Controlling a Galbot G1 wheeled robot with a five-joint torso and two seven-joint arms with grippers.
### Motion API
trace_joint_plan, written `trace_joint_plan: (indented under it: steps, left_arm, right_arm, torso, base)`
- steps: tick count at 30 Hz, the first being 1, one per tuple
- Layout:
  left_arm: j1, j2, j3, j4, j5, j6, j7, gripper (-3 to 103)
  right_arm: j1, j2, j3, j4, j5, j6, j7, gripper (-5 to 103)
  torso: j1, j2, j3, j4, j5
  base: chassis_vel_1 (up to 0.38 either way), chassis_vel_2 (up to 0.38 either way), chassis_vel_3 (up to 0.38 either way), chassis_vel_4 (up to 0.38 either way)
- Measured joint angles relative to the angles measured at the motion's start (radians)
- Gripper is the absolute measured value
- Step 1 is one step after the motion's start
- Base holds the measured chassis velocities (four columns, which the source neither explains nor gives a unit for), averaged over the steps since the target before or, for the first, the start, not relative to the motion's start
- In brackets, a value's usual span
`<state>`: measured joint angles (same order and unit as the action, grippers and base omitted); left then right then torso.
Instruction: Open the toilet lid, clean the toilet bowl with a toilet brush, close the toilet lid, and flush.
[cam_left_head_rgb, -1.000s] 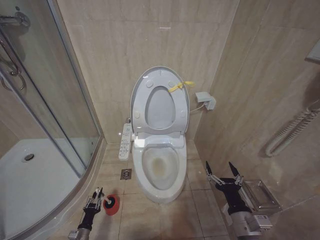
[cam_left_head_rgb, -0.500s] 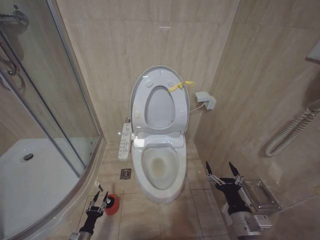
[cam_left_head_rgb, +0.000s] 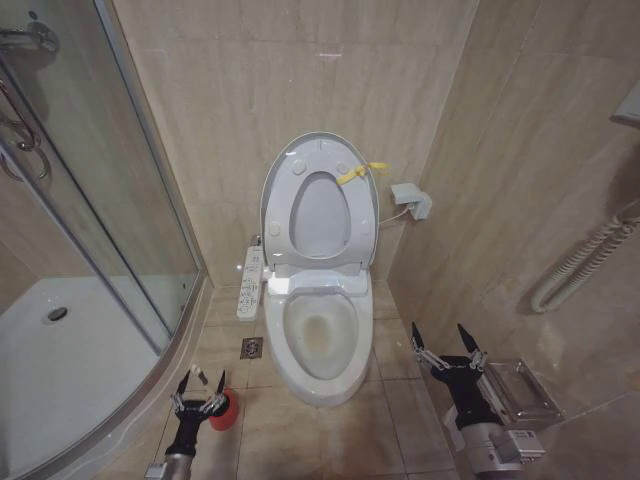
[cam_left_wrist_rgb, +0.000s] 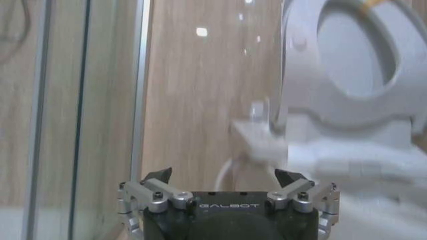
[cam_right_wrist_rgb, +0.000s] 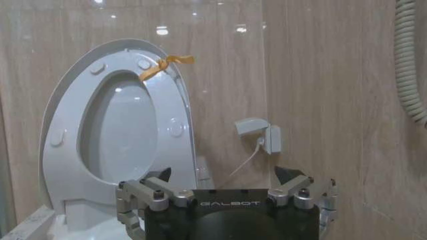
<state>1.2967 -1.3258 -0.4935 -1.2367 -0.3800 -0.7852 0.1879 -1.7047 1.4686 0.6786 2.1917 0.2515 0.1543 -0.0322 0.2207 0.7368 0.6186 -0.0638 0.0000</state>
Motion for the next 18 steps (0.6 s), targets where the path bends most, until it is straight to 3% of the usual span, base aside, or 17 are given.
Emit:
trace_joint_plan:
  steps: [2,3,7,8,11,12,15,16,18]
  left_arm:
    - [0.02,0.001,0.005,-0.112,0.012,0.031,-0.054,100]
    - [0.02,0.001,0.005,-0.112,0.012,0.031,-0.054,100]
    - [0.061,0.013,0.021,-0.35,0.023,0.15,-0.143,100]
    - [0.061,0.013,0.021,-0.35,0.023,0.15,-0.143,100]
    - [0.102,0.022,0.043,-0.553,0.093,0.274,-0.251,100]
    - [0.102,0.022,0.043,-0.553,0.093,0.274,-0.251,100]
    - [0.163,0.029,0.07,-0.733,0.097,0.399,-0.292,100]
    - [0.163,0.029,0.07,-0.733,0.097,0.399,-0.292,100]
    - [0.21,0.036,0.077,-0.802,0.093,0.465,-0.3,100]
  right_arm:
    - [0.0,0.0,0.0,0.0,0.0,0.0,0.0,100]
    - [0.0,0.0,0.0,0.0,0.0,0.0,0.0,100]
    - [0.0,0.0,0.0,0.0,0.0,0.0,0.0,100]
    - [0.0,0.0,0.0,0.0,0.0,0.0,0.0,100]
    - [0.0,0.0,0.0,0.0,0.0,0.0,0.0,100]
    - [0.0,0.0,0.0,0.0,0.0,0.0,0.0,100]
    - [0.0,0.0,0.0,0.0,0.0,0.0,0.0,100]
    - [0.0,0.0,0.0,0.0,0.0,0.0,0.0,100]
    - [0.0,0.0,0.0,0.0,0.0,0.0,0.0,100]
  torso:
    - [0.0,0.0,0.0,0.0,-0.0002]
    - [0.0,0.0,0.0,0.0,-0.0002]
    - [0.0,0.0,0.0,-0.0003,0.0001]
    - [0.0,0.0,0.0,-0.0003,0.0001]
    - [0.0,0.0,0.0,-0.0002,0.0001]
    - [0.0,0.0,0.0,-0.0002,0.0001]
    - [0.0,0.0,0.0,-0.0003,0.0001]
    - [0.0,0.0,0.0,-0.0003,0.0001]
    - [0.0,0.0,0.0,0.0,0.0002]
  base:
    - [0.0,0.0,0.0,0.0]
    - [0.0,0.0,0.0,0.0]
    - [0.0,0.0,0.0,0.0]
    - [0.0,0.0,0.0,0.0]
    - [0.0,0.0,0.0,0.0]
    - [0.0,0.0,0.0,0.0]
    - [0.0,0.0,0.0,0.0]
    - [0.0,0.0,0.0,0.0]
    - [0.0,0.0,0.0,0.0]
